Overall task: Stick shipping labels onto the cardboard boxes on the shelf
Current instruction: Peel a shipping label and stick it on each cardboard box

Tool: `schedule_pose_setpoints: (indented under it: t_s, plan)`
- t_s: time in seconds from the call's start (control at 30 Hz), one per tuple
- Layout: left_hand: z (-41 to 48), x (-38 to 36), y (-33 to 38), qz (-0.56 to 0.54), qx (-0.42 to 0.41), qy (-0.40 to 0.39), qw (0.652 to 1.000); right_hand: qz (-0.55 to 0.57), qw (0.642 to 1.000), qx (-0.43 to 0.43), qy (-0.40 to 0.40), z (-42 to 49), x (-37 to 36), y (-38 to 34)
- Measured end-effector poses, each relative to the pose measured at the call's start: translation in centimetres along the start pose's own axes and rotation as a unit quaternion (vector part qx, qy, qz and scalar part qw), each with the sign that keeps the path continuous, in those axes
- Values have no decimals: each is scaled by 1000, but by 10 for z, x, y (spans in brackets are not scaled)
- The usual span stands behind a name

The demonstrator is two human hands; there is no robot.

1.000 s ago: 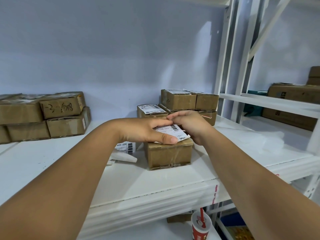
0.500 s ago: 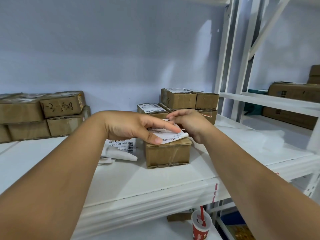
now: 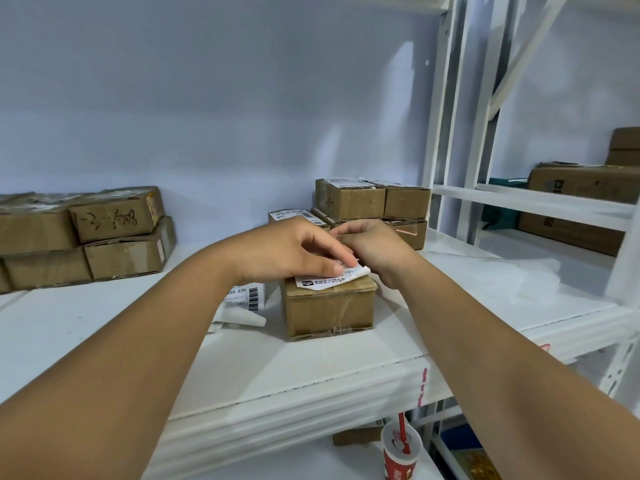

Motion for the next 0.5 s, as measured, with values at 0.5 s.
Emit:
schedule_pose_setpoints:
  t_s: [0.5]
  plan:
    - [-16, -22, 9, 27, -21, -153, 988, 7, 1000, -1, -11, 2, -3, 4]
Point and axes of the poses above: each hand's wrist, its own z-axis towards the middle knuckle, its own x-axis out of the back of the hand, y = z × x, the point moved 10 cm from there along z, towards the middle knuckle, and after that the axes turned 7 degrees about y, right-handed, at the moved point
